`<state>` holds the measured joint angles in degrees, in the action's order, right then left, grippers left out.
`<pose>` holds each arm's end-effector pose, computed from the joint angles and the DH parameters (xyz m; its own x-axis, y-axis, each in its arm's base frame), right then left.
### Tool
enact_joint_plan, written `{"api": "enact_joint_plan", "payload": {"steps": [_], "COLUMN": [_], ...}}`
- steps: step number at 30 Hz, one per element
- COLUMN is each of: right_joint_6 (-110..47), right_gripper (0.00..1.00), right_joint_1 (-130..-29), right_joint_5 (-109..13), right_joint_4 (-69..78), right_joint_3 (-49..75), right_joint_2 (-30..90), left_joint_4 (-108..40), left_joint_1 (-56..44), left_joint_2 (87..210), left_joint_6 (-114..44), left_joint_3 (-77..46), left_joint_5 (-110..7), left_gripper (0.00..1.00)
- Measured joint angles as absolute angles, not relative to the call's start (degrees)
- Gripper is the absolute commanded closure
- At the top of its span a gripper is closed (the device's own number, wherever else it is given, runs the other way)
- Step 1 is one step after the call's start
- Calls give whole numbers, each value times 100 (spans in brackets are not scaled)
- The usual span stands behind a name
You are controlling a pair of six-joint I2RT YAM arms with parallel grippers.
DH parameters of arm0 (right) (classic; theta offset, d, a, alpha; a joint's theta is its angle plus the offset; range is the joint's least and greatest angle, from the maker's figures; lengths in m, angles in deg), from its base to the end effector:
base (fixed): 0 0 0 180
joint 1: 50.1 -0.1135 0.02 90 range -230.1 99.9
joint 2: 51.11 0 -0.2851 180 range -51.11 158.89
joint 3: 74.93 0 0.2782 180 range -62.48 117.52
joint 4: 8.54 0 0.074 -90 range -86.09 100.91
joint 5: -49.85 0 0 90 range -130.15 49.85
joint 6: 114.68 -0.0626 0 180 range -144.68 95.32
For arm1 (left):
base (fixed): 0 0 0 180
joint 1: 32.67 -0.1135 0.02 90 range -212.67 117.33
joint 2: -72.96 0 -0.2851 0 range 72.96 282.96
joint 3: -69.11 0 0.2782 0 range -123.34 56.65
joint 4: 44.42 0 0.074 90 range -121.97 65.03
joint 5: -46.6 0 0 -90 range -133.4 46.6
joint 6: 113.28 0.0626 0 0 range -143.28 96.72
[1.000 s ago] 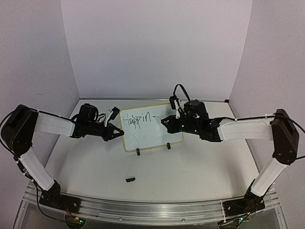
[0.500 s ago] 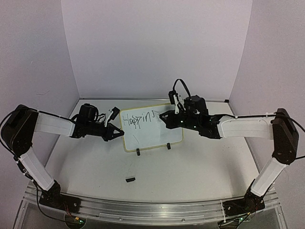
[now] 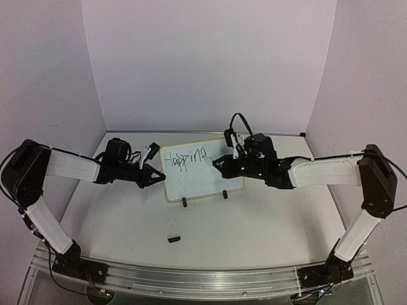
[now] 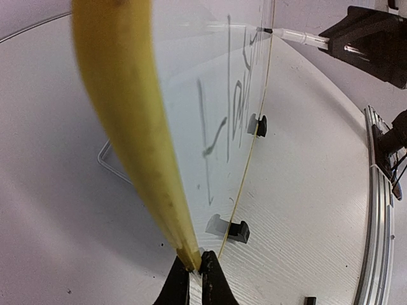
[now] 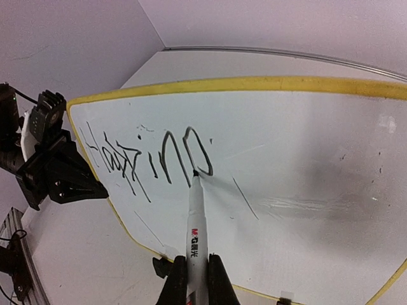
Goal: Write a sentence on the whiteboard
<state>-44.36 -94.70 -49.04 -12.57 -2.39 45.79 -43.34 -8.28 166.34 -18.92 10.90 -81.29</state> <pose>0.3030 0.3124 0.2346 -0.5013 -0.0271 -0.8649 -0.6670 0.6487 0.3663 0.3154 -0.1852 0.1649 -0.4779 0.2826 -0.8317 0.8157 0.4942 -0.3008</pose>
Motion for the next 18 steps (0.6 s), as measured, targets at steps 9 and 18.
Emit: {"api": "enact_joint_plan", "payload": {"steps": [9,18], "right_joint_6": [-4559,-4560], "right_gripper": [100,100], "right_joint_1": [-9470,-9467], "right_joint_5": [-4925,-4692], "right_joint_4": [-1272,-1182], "right_joint_3": [-441,-586], "right_joint_2": [4579,4315], "left_joint_4": [-4335,-4334], "left_joint_1": [-828,-826], "left_joint_2": [16634,16634], "left_joint_6": [-1899,-1885], "left_joint_3": [1090,1090], "left_joint_5": [-8124,-8133], "left_gripper": [100,100]}}
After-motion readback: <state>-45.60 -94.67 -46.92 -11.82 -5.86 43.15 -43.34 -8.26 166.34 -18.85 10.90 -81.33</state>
